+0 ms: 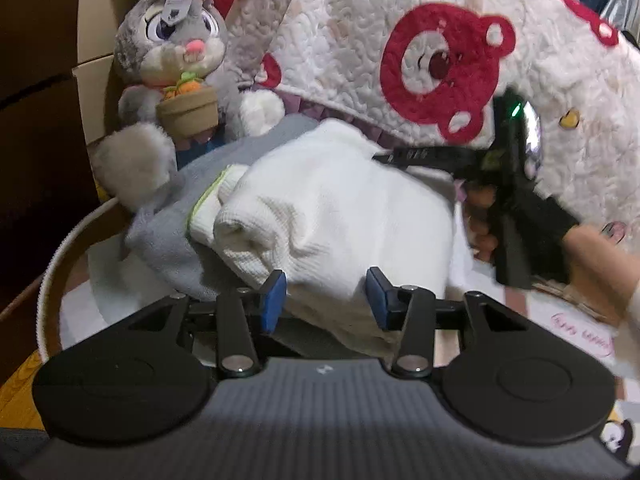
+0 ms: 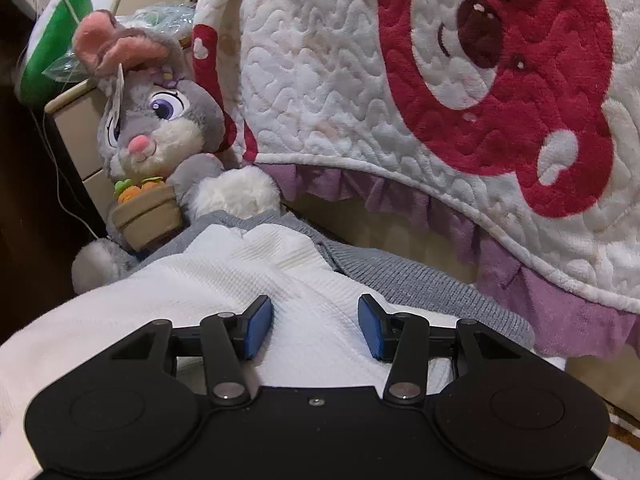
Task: Fold clothes
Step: 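Lower the folded shirt onto the grey clothes stack with both grippers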
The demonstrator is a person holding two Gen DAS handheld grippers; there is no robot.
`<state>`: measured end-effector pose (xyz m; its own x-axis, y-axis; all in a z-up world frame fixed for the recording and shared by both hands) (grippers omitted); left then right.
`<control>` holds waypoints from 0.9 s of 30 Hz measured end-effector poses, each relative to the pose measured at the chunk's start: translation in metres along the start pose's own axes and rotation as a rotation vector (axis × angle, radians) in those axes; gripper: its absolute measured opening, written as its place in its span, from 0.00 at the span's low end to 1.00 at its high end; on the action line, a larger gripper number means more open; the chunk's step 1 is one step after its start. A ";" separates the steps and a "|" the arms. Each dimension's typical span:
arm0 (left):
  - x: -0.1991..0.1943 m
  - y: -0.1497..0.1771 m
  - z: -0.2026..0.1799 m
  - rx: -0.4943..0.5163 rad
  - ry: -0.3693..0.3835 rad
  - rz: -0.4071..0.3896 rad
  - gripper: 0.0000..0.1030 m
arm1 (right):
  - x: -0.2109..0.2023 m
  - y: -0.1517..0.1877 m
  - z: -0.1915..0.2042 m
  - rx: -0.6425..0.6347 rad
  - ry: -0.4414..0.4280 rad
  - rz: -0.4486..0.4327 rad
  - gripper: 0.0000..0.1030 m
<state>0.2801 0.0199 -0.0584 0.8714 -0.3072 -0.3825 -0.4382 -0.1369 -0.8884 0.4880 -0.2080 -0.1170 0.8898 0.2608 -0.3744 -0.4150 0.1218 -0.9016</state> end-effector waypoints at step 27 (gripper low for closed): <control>0.017 -0.006 0.057 -0.018 -0.191 -0.090 0.52 | -0.141 0.028 0.067 0.008 -0.191 -0.198 0.59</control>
<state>0.3100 0.0690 -0.0740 0.9323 -0.1095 -0.3446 -0.3593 -0.1733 -0.9170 0.3380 -0.1775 -0.0752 0.9023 0.4067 -0.1428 -0.2388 0.1959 -0.9511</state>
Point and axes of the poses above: each gripper's, at about its wrist camera, not at the fingertips, and x roughly the way its jaws point, z to its left, y to its underside, the point moved 10 cm from there along x, roughly the way its jaws point, and after that the axes turned 15 degrees about -z, right-handed, at the moved point
